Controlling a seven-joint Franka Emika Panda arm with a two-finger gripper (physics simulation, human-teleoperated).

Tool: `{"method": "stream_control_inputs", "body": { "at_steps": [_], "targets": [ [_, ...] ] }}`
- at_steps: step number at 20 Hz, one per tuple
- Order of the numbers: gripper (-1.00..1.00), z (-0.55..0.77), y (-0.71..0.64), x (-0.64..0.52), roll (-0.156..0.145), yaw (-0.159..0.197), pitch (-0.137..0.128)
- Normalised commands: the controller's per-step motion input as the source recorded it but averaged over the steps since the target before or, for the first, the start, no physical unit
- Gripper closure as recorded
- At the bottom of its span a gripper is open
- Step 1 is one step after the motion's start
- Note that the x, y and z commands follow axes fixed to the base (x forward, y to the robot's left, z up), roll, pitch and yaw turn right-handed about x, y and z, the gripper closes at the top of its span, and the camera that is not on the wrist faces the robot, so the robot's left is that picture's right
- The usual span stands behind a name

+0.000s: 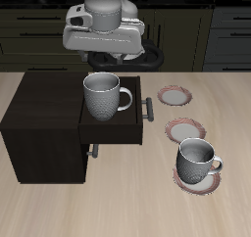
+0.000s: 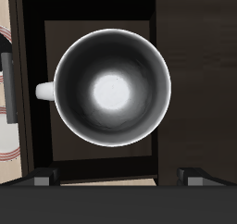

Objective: Place the porcelain mug that is in the drawer onto the top of the cabinet and close the drawer

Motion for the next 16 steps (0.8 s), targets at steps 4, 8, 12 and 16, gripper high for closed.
{"method": "stream_control_inputs", "body": {
  "at_steps": [4,8,12,16],
  "targets": [
    [-1.00,-0.06,0.32,0.01,0.024,0.034,0.005],
    [-1.00,-0.04,0.17,0.09,0.008,0.049,0.002],
    [-1.00,-0.03,0.11,0.14,-0.004,0.053,-0.001],
    [-1.00,-0.08,0.01,0.18,-0.021,0.032,0.011]
  ]
}}
